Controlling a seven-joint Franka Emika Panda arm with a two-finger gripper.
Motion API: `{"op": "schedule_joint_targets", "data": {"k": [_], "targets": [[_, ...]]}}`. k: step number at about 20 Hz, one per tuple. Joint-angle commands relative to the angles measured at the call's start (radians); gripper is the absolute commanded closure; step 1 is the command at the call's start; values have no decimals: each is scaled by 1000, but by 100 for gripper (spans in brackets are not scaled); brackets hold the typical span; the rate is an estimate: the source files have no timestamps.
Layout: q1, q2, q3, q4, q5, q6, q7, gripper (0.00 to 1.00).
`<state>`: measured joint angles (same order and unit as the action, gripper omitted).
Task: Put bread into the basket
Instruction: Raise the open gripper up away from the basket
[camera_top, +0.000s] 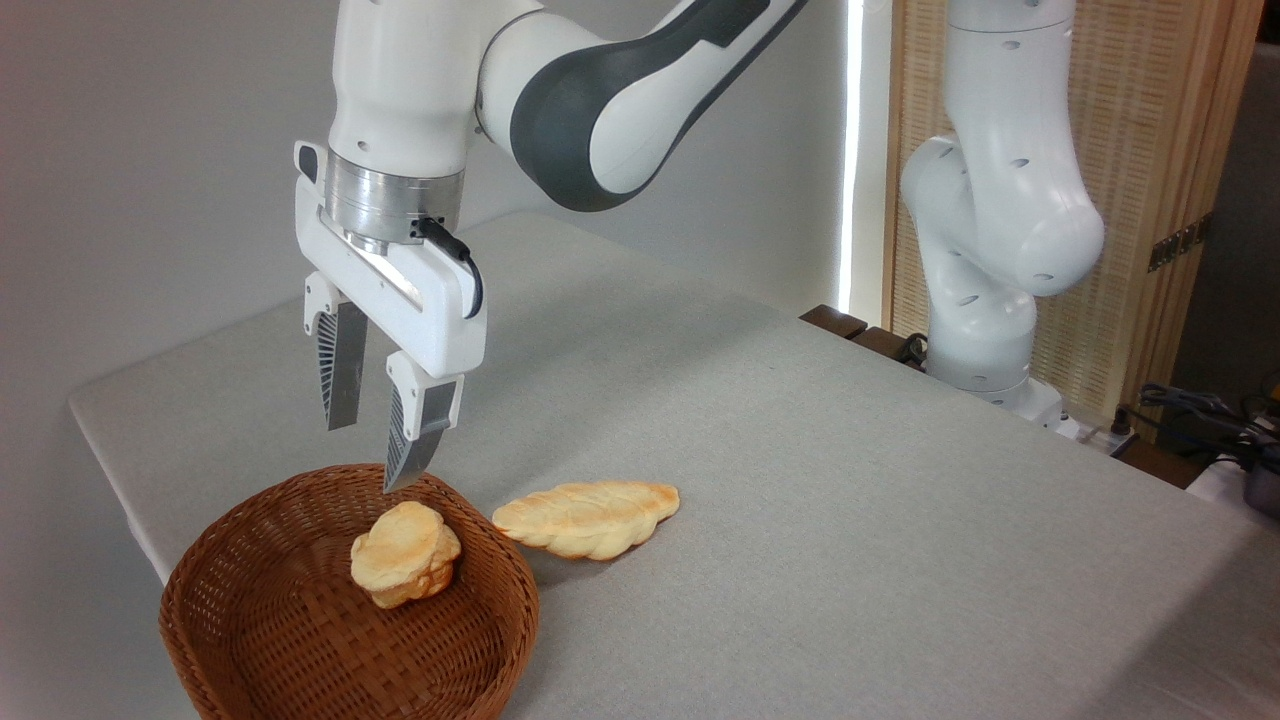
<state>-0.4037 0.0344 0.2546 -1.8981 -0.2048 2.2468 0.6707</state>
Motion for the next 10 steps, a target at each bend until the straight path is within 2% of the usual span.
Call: {"op": "schedule_joint_targets", "data": {"k": [1, 5, 10], "targets": [[-7, -25, 9, 7, -7, -120, -2, 0], [-7, -47, -1, 13, 96, -306, -2, 0], [-18, -50, -5, 13, 107, -386, -28, 0]]}}
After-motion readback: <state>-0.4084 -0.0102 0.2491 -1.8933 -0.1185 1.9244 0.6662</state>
